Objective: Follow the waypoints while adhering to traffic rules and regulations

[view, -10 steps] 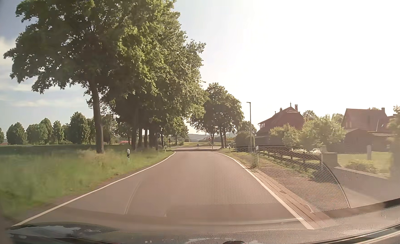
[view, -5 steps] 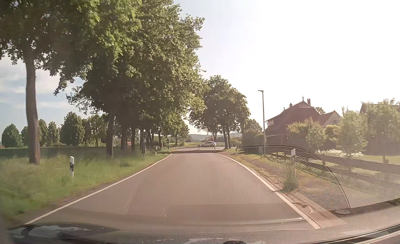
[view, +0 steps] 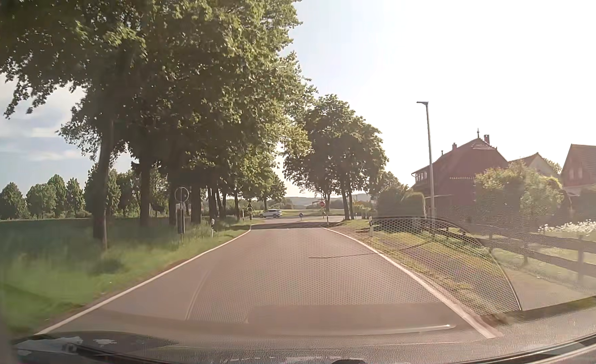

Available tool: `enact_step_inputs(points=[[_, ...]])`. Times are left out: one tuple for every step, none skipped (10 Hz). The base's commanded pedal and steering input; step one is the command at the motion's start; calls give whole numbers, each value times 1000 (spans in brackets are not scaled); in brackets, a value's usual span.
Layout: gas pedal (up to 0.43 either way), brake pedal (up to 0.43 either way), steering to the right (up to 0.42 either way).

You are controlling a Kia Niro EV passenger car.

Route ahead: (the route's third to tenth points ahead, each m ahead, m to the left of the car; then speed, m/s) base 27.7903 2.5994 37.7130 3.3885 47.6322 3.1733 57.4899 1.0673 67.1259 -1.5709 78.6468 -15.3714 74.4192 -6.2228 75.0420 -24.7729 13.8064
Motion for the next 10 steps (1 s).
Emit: enact_step_inputs(points=[[98, 0, -14], [87, 0, -15], [87, 0, -14], [79, 0, -15], [79, 0, -15], [79, 0, -14], [59, 0, -15], [47, 0, -14], [20, 0, -15], [0, 0, -13]])
